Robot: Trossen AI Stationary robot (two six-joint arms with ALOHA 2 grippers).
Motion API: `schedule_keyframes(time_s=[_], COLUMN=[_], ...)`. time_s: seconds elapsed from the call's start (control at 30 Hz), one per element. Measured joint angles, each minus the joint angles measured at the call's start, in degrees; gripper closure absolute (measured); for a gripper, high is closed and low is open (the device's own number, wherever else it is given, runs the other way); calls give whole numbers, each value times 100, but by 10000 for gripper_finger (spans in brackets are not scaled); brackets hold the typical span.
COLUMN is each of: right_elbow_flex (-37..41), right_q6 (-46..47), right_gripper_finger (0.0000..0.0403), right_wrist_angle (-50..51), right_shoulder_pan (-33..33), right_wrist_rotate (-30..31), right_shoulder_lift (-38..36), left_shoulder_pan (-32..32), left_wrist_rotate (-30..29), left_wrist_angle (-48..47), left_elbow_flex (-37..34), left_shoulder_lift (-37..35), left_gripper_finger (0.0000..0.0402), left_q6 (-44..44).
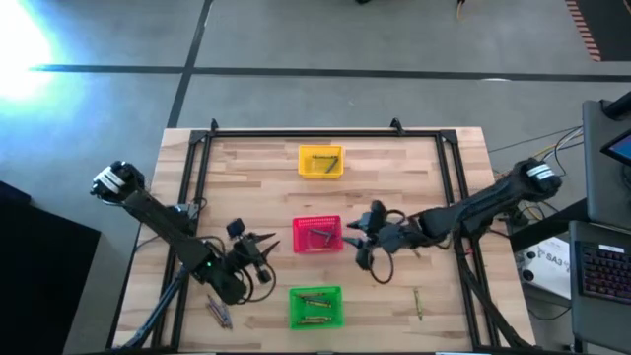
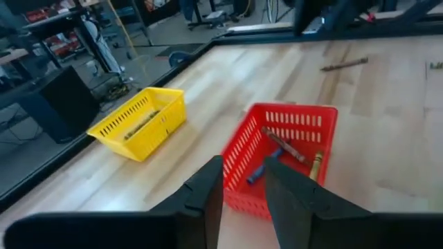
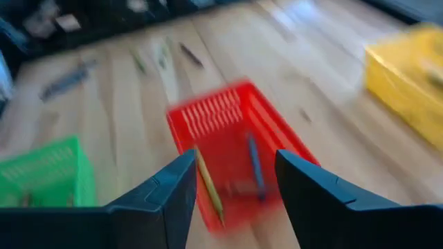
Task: Sort crayons
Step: Put the brown crayon into the yellow bin
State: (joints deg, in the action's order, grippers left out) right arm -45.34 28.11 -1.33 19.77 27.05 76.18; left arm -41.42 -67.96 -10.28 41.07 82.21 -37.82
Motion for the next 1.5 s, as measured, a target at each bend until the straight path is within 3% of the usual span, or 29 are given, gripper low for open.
schedule_keyframes(time_s=[0.13, 0.27, 0.37, 0.47, 0.57, 0.7, 0.97, 1.5], right_elbow_flex=[0, -16, -46, -49, 59, 248, 712, 1325], right_q6=[1400, 2939, 3757, 4170, 4612, 5063, 5281, 4952], right_gripper_finger=[228, 240, 249, 258, 268, 282, 311, 319], right_wrist_angle=[1642, 2972, 3730, 4272, 4811, 5286, 5284, 4560], right_shoulder_pan=[366, 817, 1142, 1360, 1407, 1395, 1397, 1239], right_wrist_rotate=[142, 120, -190, -80, -34, -138, -1052, -1100], right_shoulder_lift=[-296, -373, -385, -381, -380, -376, -376, -376], left_shoulder_pan=[80, 256, 494, 808, 1056, 1217, 1256, 1256], left_wrist_rotate=[313, 926, 1953, 3326, 3828, 3836, 3755, 3392], left_wrist_angle=[730, 2531, 4593, 6449, 7418, 7377, 7345, 7153], left_elbow_flex=[-475, -1237, -1883, -2452, -2824, -2993, -2972, -2954], left_shoulder_lift=[-338, -714, -959, -1024, -1005, -943, -691, 80], left_gripper_finger=[335, 355, 364, 365, 365, 365, 365, 365], left_q6=[486, 1613, 2727, 3463, 3550, 3281, 2988, 1981])
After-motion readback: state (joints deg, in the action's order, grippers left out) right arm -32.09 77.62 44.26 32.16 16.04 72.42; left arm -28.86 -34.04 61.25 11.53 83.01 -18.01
